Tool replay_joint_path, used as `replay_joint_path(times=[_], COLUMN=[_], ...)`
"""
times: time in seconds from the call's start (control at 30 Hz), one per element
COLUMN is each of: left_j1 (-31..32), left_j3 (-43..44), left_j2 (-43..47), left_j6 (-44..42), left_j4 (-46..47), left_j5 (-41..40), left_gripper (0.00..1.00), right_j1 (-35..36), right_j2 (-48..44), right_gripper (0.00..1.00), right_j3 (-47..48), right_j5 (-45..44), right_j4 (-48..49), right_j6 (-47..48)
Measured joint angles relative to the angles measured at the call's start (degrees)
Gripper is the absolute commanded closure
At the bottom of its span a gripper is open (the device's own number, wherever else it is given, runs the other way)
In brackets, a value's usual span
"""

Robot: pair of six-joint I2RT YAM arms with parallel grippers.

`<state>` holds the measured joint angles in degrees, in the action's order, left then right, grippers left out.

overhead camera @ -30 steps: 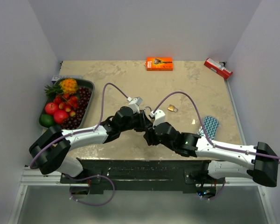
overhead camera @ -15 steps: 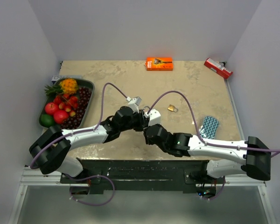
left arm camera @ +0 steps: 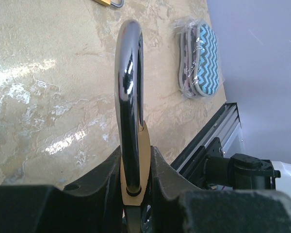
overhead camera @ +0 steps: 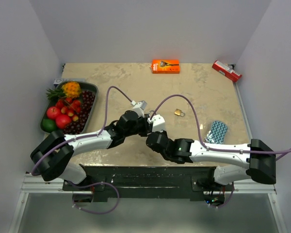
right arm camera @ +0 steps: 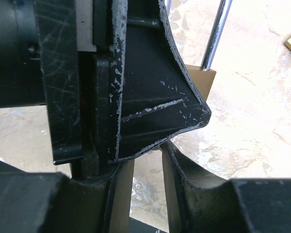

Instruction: Unlock with the key

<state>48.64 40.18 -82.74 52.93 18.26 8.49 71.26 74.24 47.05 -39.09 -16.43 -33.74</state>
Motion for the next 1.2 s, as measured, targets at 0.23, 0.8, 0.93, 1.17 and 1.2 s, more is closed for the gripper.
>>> replay_joint_path(times=[0.23,0.8,0.93,1.17,1.2], left_j1=[-0.04,-0.79,-0.79,-0.76,-0.74], left_j3=[0.0,0.0,0.0,0.0,0.0], left_j2=[0.0,-0.44,-0.44,-0.44,-0.44], left_j6=[0.02,0.04,0.0,-0.04,-0.11], left_j4=[0.04,0.09,0.26,1.38,1.53], left_j5=[0.0,-1.44,-1.42,0.02,0.24], left_gripper=[1.0,1.0,1.0,1.0,1.0], right_j1=[0.44,1.14,1.09,0.33,0.0], right_j2=[1.03,6.4,6.16,2.38,1.57], right_gripper=[0.75,1.0,1.0,1.0,1.0], right_j3=[0.7,4.96,5.01,2.67,2.05], right_j5=[-2.32,-8.31,-7.96,-5.38,-4.61], right_j4=[-1.25,-5.86,-5.9,-4.22,-3.63], right_j6=[-1.29,-5.81,-6.54,-6.38,-6.29])
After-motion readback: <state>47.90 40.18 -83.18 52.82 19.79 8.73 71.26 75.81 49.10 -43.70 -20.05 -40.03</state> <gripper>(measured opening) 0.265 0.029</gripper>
